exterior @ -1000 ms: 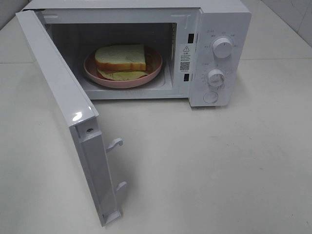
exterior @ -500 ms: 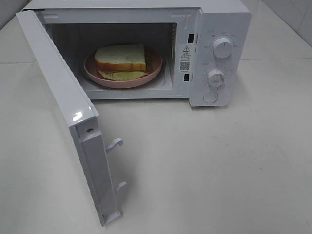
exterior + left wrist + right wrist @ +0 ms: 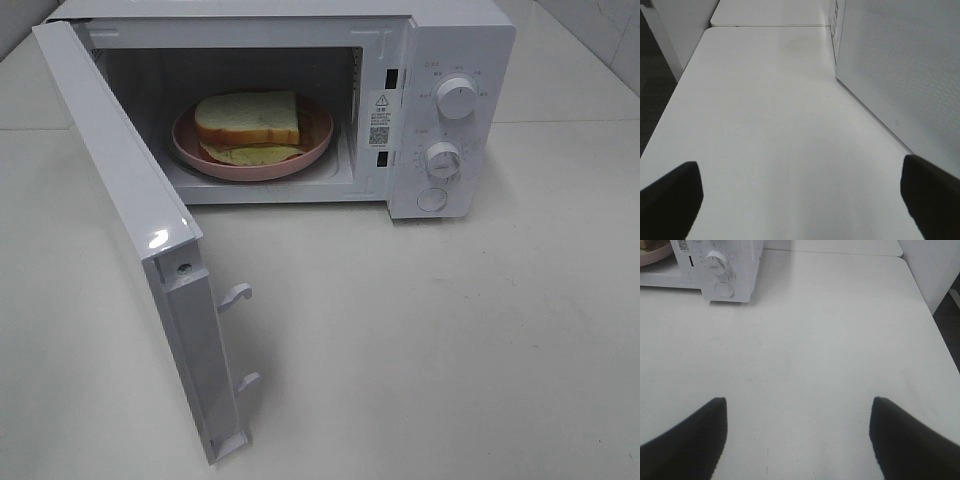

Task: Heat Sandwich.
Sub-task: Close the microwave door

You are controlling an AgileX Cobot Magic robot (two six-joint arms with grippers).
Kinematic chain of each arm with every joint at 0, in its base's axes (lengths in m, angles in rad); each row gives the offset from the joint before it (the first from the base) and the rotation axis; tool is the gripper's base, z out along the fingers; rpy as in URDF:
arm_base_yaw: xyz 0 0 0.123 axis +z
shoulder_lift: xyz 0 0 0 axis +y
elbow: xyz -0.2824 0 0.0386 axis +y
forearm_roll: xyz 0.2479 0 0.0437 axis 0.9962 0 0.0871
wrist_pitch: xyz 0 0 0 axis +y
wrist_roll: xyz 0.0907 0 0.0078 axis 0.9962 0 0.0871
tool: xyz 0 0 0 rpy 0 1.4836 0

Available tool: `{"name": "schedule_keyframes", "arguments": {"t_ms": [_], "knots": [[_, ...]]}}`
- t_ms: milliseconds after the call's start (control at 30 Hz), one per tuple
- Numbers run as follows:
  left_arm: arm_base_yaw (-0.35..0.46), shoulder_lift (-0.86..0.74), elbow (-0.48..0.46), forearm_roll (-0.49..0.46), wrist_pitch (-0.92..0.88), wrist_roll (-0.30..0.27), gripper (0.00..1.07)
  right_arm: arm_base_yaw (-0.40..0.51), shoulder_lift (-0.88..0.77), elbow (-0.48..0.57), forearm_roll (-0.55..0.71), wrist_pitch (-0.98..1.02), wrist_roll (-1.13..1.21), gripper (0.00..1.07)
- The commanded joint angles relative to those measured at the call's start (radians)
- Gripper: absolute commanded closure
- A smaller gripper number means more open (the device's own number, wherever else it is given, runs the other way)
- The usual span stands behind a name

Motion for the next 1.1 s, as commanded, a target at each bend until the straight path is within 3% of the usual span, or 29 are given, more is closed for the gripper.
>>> {"name": "schedule_keyframes", "arguments": {"t_ms": [33, 1100], "knots": [[0.001, -0.028, 0.001, 0.003, -0.008, -0.001, 0.05, -0.008, -0.026, 0.002, -0.002, -0.011, 0.003, 0.31], [0.001, -0.015, 0.001, 0.003, -0.010, -0.002, 0.06, -0.008, -0.026, 0.002, -0.002, -0.011, 0.003, 0.31]]}}
